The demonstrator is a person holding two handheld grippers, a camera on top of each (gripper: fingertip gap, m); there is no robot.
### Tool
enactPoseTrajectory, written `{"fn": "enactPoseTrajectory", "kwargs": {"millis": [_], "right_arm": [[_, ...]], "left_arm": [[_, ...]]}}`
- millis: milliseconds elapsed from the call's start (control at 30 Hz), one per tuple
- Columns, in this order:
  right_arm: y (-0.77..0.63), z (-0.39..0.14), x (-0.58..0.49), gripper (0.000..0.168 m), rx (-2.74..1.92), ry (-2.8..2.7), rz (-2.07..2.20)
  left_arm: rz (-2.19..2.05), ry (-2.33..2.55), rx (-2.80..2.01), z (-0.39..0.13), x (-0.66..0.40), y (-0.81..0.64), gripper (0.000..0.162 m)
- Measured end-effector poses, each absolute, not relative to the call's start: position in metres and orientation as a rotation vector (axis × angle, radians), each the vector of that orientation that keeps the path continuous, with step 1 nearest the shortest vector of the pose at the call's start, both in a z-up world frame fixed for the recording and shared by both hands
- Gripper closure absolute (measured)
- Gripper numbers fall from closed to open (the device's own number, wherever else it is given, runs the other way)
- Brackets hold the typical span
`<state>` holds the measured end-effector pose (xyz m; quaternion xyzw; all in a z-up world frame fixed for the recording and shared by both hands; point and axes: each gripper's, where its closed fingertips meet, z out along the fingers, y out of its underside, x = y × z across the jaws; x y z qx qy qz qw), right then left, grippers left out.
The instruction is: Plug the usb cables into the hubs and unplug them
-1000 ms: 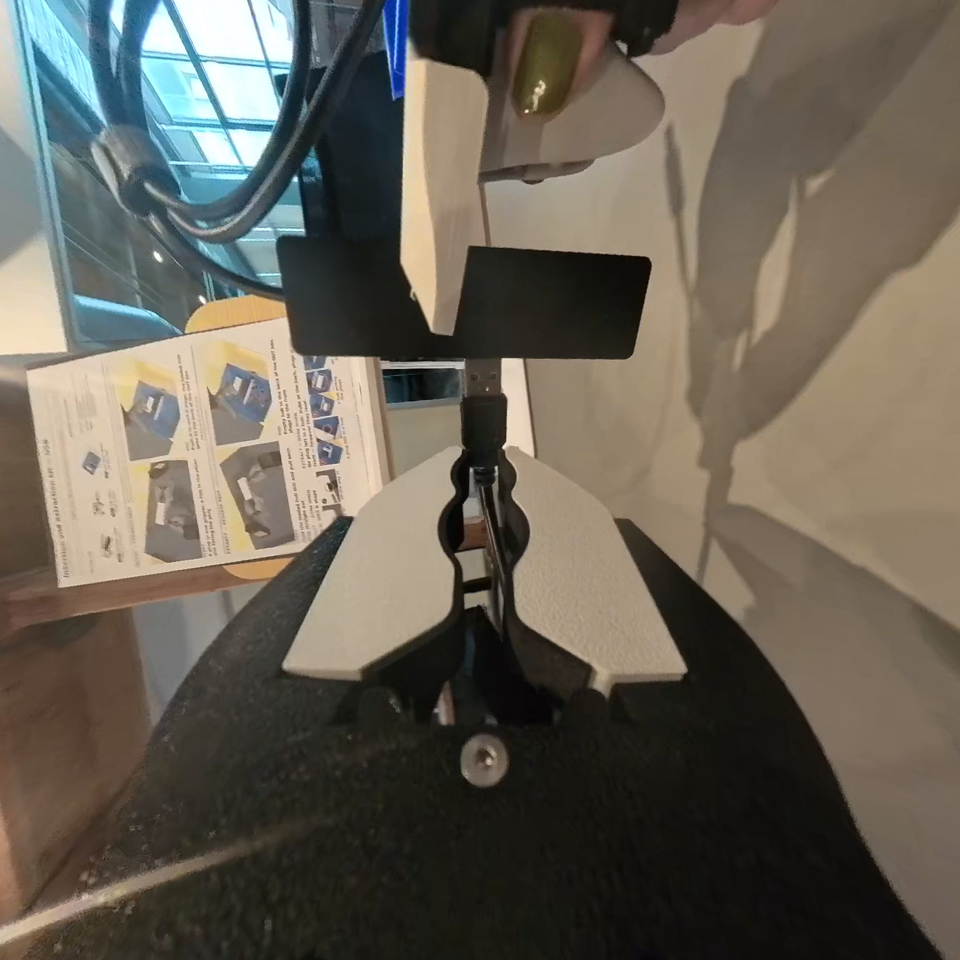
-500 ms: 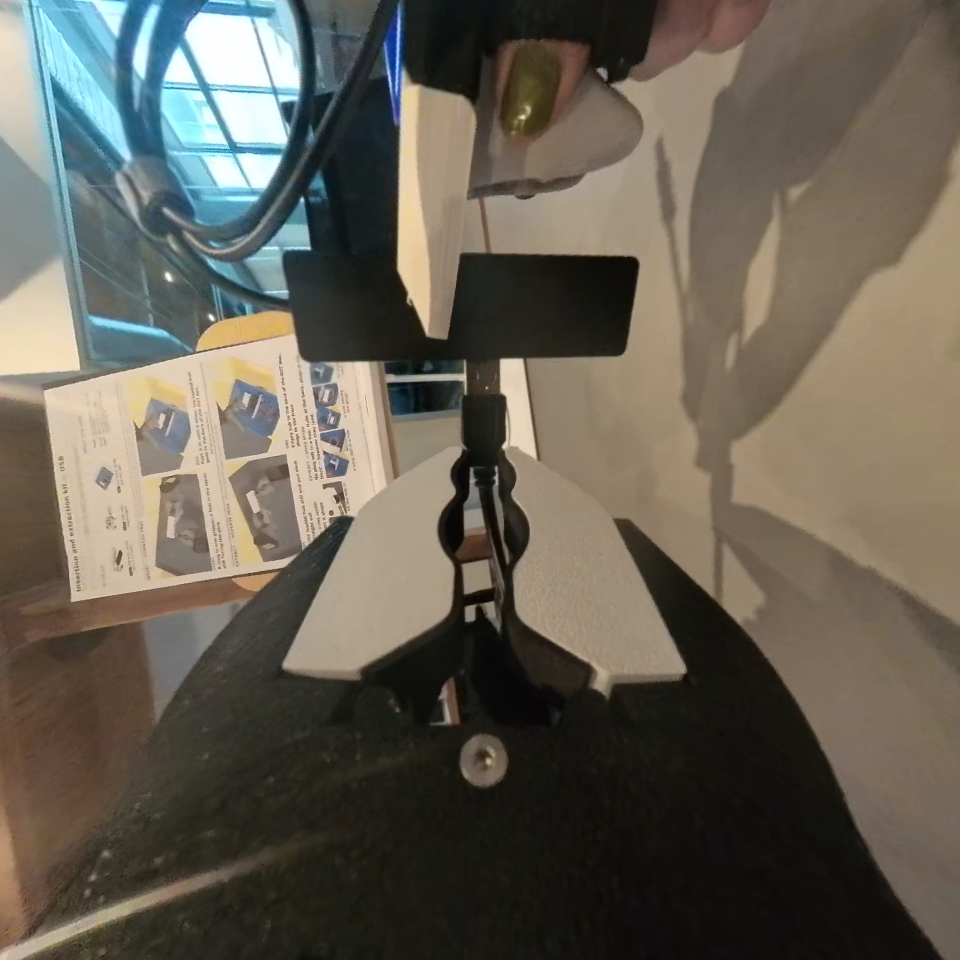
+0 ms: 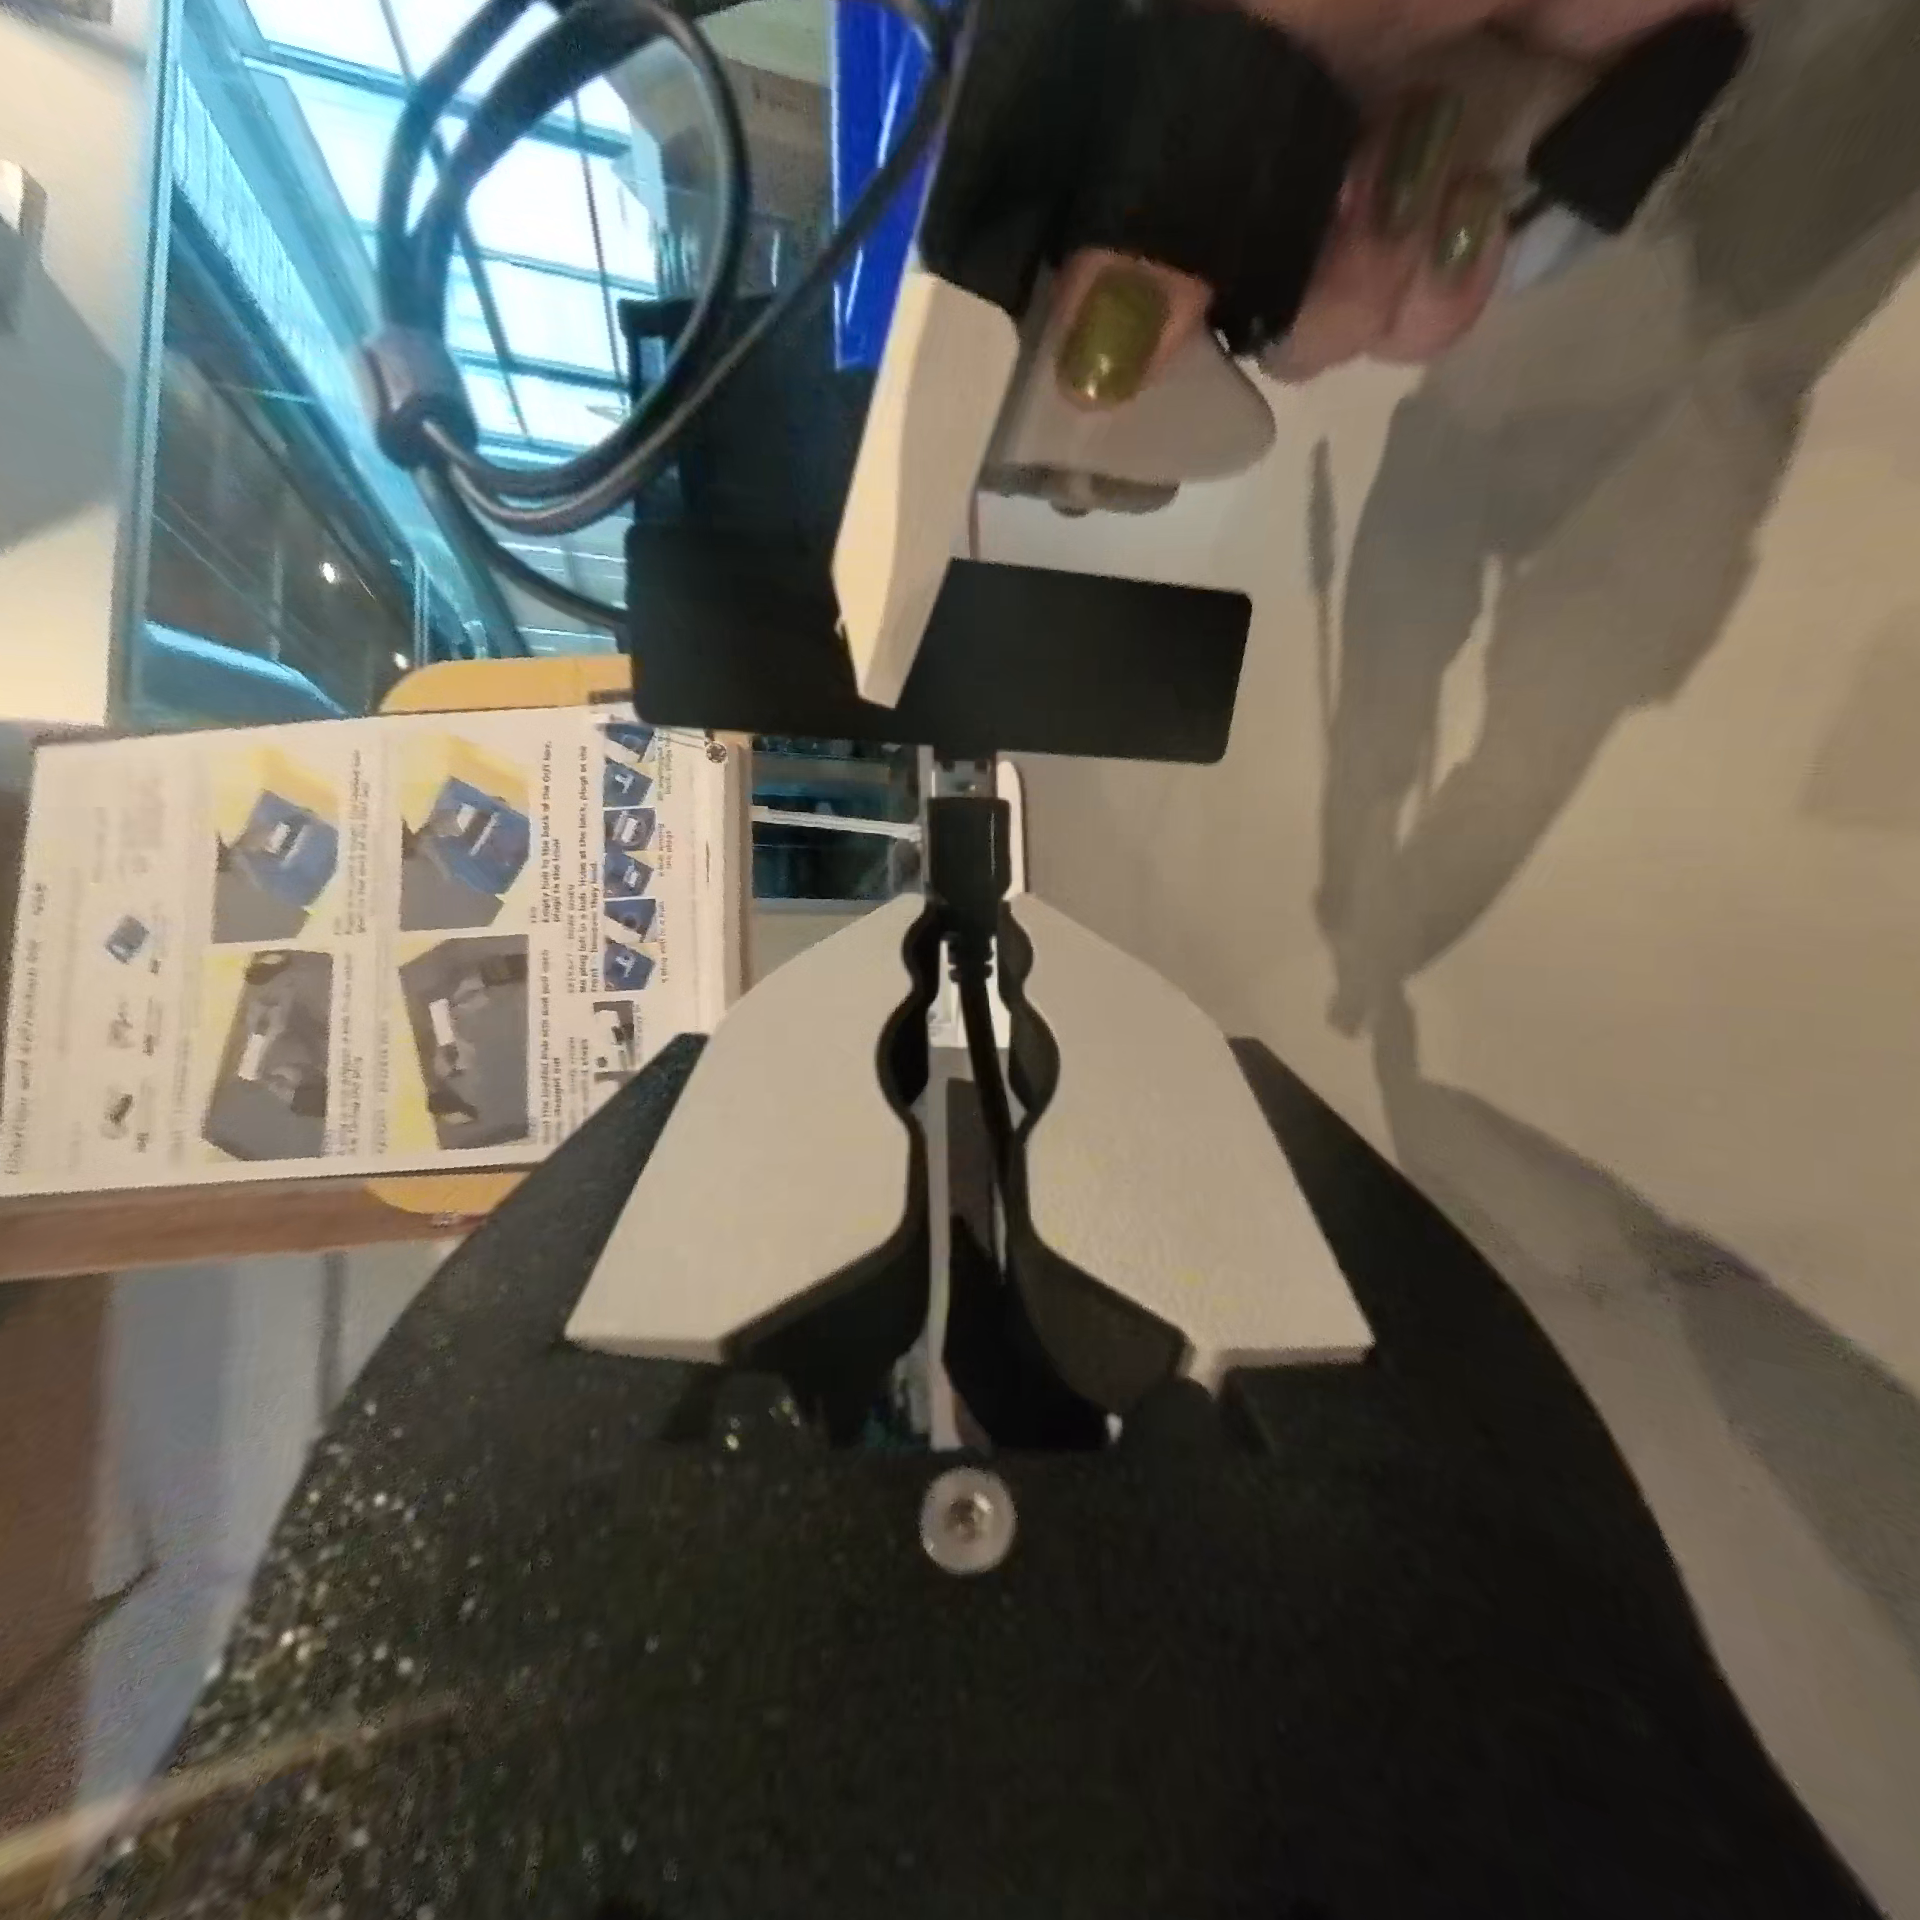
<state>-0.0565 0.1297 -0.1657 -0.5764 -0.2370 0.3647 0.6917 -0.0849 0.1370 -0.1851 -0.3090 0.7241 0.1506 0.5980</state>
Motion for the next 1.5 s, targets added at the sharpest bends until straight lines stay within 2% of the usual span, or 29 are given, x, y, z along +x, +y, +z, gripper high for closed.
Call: {"fn": "enactPoseTrajectory", "kwargs": {"millis": [533,733,1500], "right_arm": [[0.110,-0.152,-0.061,0.157,-1.146,-0.569,1.056],[0.115,-0.158,-0.060,0.157,-1.196,-0.588,0.974],[0.111,-0.161,-0.066,0.157,-1.203,-0.594,1.141]], "left_arm": [[0.106,1.665,-0.654,-0.182,-0.084,0.128,0.152],[0.035,1.660,-0.653,-0.182,-0.084,0.123,0.152],[0.243,1.759,-0.504,-0.181,-0.091,0.121,0.152]]}}
